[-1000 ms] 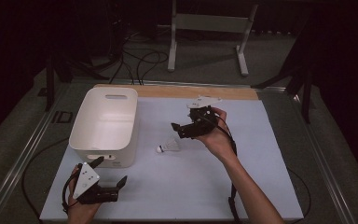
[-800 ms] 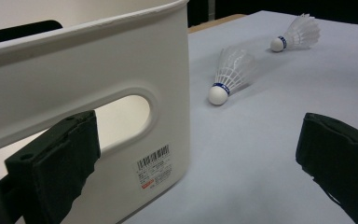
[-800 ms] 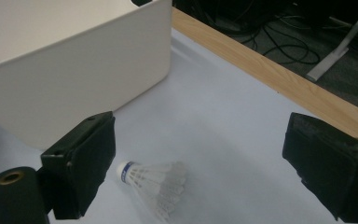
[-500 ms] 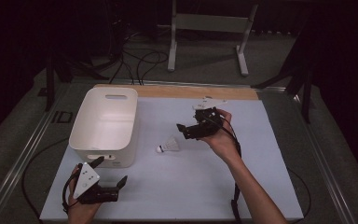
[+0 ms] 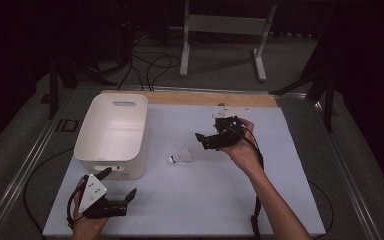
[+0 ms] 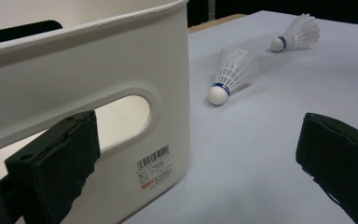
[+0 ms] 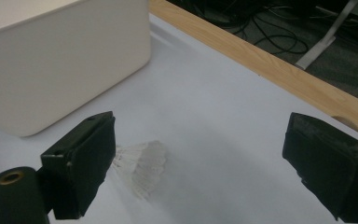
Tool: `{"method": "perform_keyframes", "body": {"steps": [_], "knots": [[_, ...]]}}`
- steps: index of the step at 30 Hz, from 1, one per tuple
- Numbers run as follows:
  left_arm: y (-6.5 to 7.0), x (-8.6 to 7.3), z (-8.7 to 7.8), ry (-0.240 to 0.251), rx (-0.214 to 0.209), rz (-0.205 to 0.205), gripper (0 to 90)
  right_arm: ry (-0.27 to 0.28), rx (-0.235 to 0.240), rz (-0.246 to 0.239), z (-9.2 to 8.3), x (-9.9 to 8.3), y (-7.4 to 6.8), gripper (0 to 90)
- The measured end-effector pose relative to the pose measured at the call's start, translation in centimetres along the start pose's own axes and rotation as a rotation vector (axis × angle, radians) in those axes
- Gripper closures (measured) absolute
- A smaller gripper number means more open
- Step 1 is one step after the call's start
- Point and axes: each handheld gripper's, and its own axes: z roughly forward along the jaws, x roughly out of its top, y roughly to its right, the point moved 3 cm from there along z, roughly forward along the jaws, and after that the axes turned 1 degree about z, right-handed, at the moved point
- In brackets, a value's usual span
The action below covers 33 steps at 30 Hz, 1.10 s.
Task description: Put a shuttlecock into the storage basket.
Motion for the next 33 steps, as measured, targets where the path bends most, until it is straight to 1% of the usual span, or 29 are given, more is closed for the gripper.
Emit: {"method": "perform_keyframes", "body": {"steps": [12,13,19,33], "knots": [[0.0,0.0,0.0,0.0,-0.001,0.002,0.4,-0.016,-0.018,0.011,-0.1,-0.8,0.8,9.5],[0.0,0.0,0.0,0.0,-0.001,0.0,0.4,-0.025,-0.042,0.0,-0.1,-1.1,1.1,9.5],[0.0,0.0,0.0,0.0,-0.001,0.002,0.4,-0.033,-0.049,0.005,-0.1,-1.4,1.3,9.5],[0.0,0.0,-0.1,0.002,-0.002,0.0,0.3,-0.062,-0.078,0.024,-0.5,-3.1,2.8,9.5]]}}
